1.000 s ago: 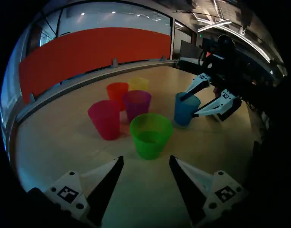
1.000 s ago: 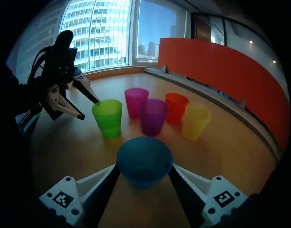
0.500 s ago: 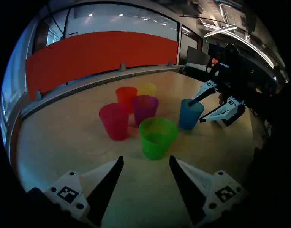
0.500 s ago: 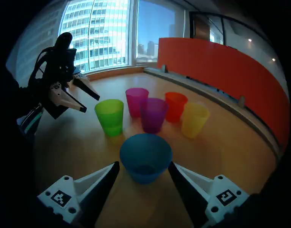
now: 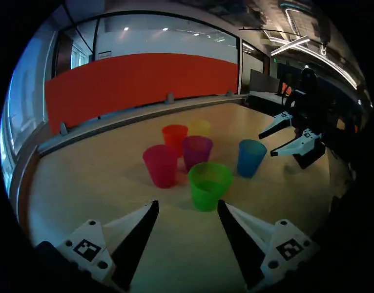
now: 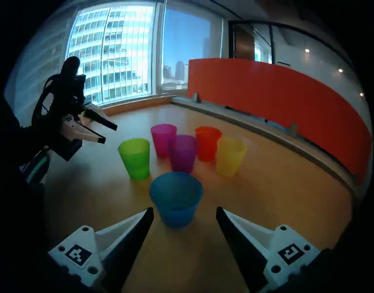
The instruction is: Pour water
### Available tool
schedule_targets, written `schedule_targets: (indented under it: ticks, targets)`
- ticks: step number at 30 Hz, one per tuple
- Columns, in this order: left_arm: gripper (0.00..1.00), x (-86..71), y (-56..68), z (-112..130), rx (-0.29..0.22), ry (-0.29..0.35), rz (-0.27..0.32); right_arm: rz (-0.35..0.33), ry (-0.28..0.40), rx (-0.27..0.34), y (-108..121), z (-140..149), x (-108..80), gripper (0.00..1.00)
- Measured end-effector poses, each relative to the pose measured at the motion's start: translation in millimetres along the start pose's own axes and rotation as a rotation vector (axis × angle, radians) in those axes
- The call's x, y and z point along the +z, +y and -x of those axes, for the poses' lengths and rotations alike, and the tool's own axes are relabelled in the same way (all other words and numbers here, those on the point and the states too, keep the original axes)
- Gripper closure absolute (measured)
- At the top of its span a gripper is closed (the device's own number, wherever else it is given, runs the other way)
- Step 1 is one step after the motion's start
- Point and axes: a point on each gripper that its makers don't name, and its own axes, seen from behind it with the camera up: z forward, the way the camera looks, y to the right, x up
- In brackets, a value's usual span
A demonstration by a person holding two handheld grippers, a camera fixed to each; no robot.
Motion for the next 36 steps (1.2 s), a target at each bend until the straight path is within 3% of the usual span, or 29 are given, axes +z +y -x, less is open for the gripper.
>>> schedule_targets:
  ticks: [17, 26, 36]
  targets:
    - [0.11, -34.2, -27.9, -36.2, -0.021, 0.168, -0.212, 0.172, 0.149, 0.063, 19.1, -28.7, -46.2, 0.01]
    - [0.11, -61.9, -48.7, -59.7, -0.049, 0.29, -0.373, 0.343, 0.225, 0.074, 47.0, -38.7, -67.3, 0.01]
    - [0.11, -78.8, -57.2, -71.0, -0.068, 0.373, -0.468, 0.528, 0.308, 0.113, 72.0, -45.1, -93.0, 0.01]
